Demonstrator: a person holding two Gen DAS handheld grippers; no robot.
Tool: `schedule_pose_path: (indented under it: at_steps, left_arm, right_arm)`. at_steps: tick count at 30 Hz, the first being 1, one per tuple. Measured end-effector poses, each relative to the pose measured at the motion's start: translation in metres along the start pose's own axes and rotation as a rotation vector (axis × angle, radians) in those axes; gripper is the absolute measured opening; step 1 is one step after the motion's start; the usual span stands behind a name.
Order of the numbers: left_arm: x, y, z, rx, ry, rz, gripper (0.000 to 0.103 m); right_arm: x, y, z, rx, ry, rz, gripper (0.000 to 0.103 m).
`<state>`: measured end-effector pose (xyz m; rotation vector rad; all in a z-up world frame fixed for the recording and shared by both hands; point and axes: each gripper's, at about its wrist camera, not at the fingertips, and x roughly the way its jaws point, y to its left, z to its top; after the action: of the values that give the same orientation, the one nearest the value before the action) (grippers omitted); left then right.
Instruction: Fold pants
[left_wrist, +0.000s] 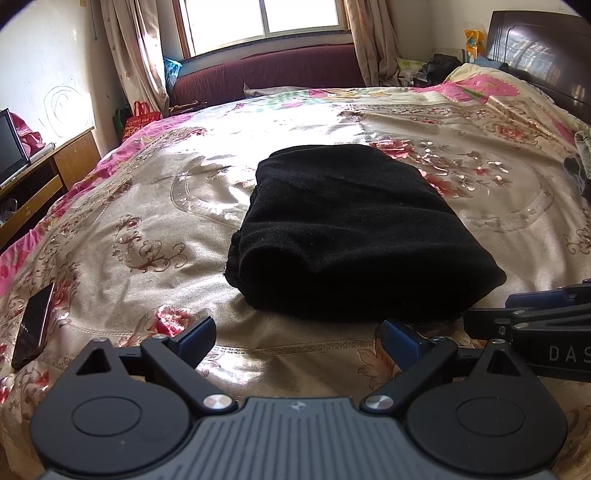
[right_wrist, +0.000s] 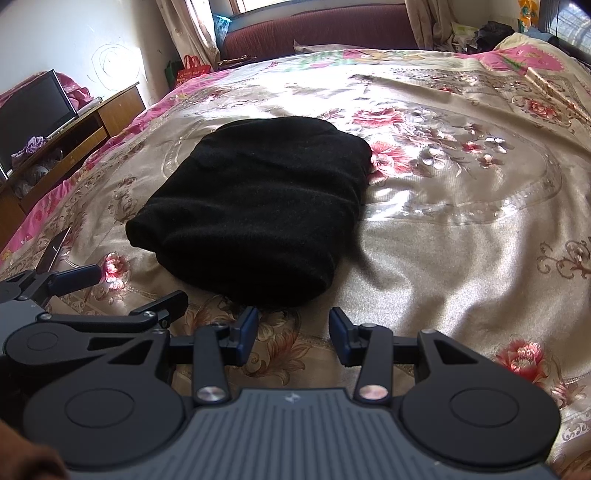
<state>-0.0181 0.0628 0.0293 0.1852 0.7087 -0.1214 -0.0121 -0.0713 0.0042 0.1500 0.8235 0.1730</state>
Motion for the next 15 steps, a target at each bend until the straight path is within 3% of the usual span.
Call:
schedule_pose_path:
  at_steps: [15]
  left_arm:
    - [-0.0016,-0.0011,0.0007,0.015,-0.009,0.020,0.103]
  right_arm:
    - [0.0003,0.0015,-0.0001,-0.005,0.005,-0.003,0.044]
